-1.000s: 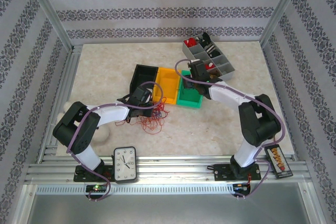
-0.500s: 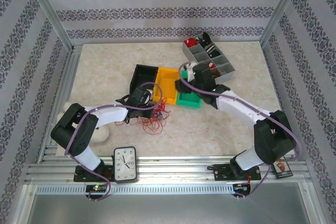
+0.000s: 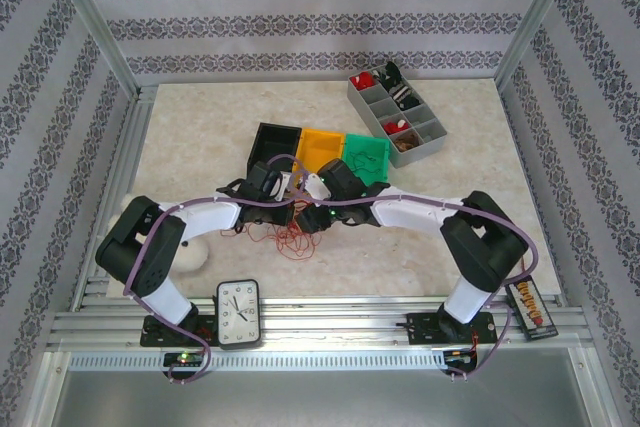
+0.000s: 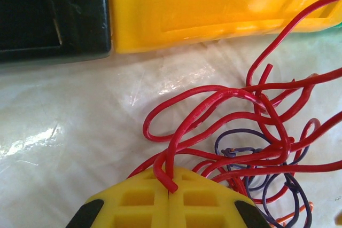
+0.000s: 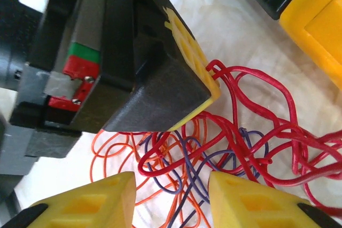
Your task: Untangle the cables
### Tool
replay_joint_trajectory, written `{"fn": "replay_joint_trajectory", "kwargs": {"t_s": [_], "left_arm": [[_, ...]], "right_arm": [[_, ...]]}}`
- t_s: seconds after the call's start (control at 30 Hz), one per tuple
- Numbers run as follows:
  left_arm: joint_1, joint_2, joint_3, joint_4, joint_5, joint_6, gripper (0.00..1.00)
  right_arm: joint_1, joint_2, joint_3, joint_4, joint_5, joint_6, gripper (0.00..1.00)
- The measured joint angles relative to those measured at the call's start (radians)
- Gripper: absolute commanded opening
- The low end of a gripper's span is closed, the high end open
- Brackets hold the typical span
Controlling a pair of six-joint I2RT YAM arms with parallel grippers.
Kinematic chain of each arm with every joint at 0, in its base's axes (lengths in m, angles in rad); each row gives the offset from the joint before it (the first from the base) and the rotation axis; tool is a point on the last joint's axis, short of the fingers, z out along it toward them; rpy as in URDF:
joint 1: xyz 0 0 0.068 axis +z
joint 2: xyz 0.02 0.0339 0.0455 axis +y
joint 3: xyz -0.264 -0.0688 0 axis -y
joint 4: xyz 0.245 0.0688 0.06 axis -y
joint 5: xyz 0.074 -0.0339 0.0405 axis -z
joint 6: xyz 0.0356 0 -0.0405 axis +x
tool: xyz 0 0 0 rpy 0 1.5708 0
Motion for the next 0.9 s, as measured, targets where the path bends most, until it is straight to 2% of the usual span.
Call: {"fn": "replay_joint_trajectory", "kwargs": {"t_s": [0.4,0.47,0.6,0.7,0.8,0.9], "left_arm": [[0.008,0.0,0.0,-0.001,-0.002,-0.008,0.0],[0.008,0.0,0.0,-0.001,-0.005,-0.012,0.0],[0.008,0.0,0.0,-0.001,-0.009,-0.017,0.0],[0.008,0.0,0.0,-0.001,-0.013,-0.02,0.0],[0.008,0.0,0.0,-0.001,-0.023,-0.019,0.0],[0.007,0.0,0.0,-0.001,-0.053,-0.02,0.0]], "right_arm": [[-0.002,0.06,0.015,-0.062,-0.026,-0.031,0.45],[-0.002,0.071,0.021,-0.065,-0.024,-0.036,0.37],[-0.002,0.09,0.03,-0.066,-0.022,-0.048,0.09],[-0.011,0.093,0.031,-0.065,-0.023,-0.045,0.02],[-0.043,0.061,0.004,-0.043,-0.03,-0.021,0.02],[-0.107,-0.037,-0.071,-0.012,-0.039,0.025,0.01]]}}
